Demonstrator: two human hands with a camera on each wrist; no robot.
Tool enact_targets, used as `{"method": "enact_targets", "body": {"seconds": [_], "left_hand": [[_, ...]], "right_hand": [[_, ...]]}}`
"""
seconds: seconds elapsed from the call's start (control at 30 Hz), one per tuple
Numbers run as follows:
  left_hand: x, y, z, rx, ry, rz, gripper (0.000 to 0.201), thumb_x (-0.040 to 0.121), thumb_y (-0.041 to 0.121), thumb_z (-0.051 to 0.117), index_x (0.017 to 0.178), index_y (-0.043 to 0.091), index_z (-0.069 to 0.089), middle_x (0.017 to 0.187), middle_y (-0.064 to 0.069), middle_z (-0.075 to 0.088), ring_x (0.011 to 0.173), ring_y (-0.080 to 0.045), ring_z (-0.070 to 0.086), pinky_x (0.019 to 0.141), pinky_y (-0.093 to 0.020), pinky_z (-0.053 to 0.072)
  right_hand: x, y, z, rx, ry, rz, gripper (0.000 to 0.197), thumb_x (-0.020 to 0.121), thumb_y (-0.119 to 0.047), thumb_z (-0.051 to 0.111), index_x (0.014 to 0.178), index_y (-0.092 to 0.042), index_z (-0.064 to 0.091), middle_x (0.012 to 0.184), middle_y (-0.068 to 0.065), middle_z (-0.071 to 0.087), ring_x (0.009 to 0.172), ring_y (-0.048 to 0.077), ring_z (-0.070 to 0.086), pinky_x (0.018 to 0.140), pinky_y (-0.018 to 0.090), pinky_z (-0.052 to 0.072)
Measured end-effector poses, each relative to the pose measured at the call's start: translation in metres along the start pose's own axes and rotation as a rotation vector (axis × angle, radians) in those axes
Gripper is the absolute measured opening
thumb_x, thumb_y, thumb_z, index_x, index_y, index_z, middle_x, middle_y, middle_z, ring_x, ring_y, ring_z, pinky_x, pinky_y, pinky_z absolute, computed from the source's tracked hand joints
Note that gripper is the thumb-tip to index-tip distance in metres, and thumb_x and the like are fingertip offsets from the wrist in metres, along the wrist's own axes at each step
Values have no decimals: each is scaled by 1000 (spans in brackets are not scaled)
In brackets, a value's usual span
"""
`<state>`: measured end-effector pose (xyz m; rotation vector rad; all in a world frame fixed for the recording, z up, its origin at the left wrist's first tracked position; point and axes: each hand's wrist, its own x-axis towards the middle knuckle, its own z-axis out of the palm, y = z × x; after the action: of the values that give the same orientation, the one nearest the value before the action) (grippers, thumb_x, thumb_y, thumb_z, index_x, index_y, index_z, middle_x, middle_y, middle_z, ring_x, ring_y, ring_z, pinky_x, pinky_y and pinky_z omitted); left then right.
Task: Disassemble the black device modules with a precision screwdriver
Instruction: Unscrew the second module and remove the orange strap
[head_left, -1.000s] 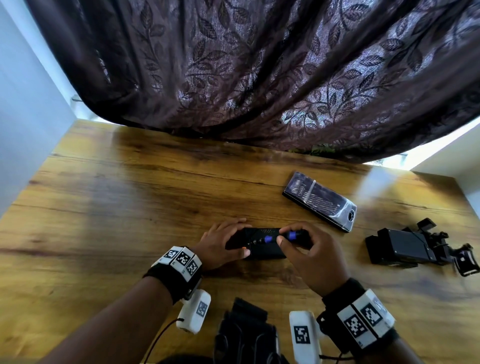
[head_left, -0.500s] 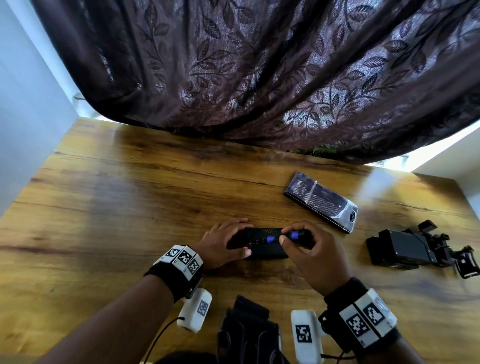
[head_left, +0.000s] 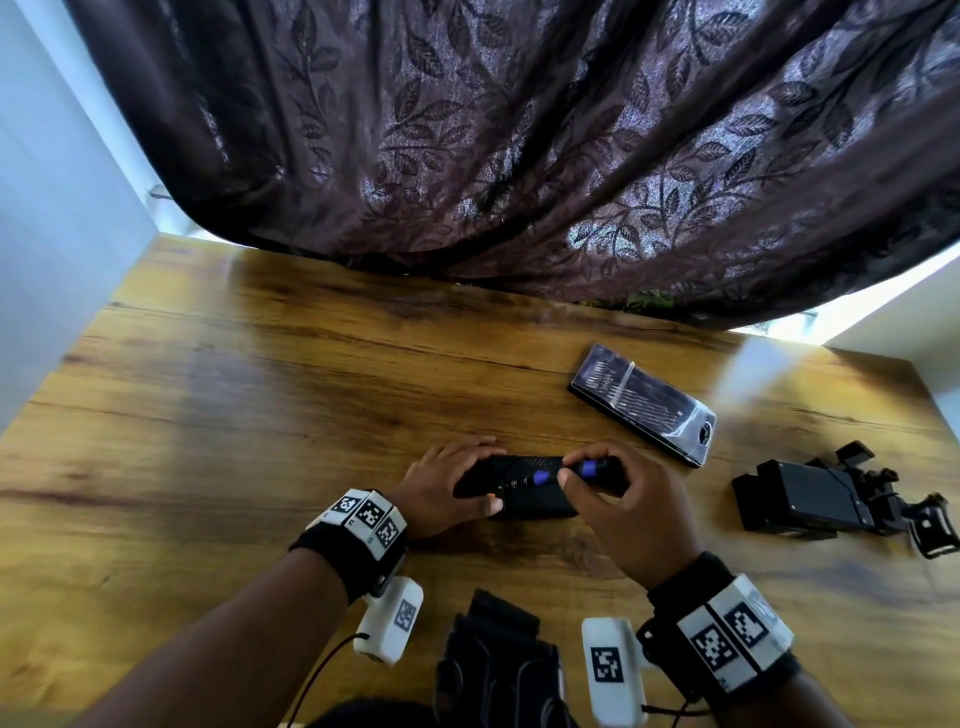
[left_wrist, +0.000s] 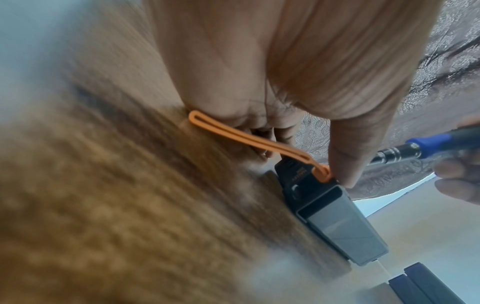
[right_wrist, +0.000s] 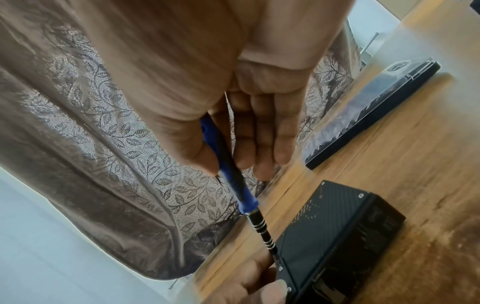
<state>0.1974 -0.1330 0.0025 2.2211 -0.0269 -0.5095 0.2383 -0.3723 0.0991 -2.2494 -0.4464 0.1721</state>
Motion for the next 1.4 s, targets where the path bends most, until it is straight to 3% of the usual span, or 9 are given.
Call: {"method": "enact_targets", "body": {"seconds": [0.13,0.3,0.63,1.03,1.4], "left_hand": [[0,0,0,5,-3,-6,68,94,57,62,153,47,30,162,28,16,150,-10,13,119,-54,17],[0,0,0,2,4,-2,68,93,57,63,153,46,31,162,28,17,150,-9,13,119,-54,18],[0,1,0,5,0,-5,68,94,56,62,153,46,31,162,27,17,150,-11,13,119,-53,18],[1,-2,1,10,-14,2,68,93,58,61,152,50,28,162,28,14,150,-11,14,118,-57,20],[1,-2,0,12,-23,0,69,93,59,61,153,49,27,163,28,13,150,-12,15,119,-56,20]], "right_hand": [[-1,-1,0,1,1,-6,13,84,-26,79,91,-34,71,88,-18,73,86,-2,69,76,21,58],[0,1,1,-11,-12,-9,13,85,-26,78,91,-34,71,87,-19,72,84,-1,69,75,22,58],[5,-16,-3,-148,-88,-52,8,86,-29,75,88,-31,68,85,-17,68,88,-5,61,70,3,43],[5,-18,-3,-137,-70,-72,9,85,-26,77,87,-31,69,88,-14,70,85,-1,65,73,9,49],[5,-17,-2,-157,-74,-84,9,85,-28,76,89,-30,68,89,-16,69,87,-4,63,73,5,45]]}}
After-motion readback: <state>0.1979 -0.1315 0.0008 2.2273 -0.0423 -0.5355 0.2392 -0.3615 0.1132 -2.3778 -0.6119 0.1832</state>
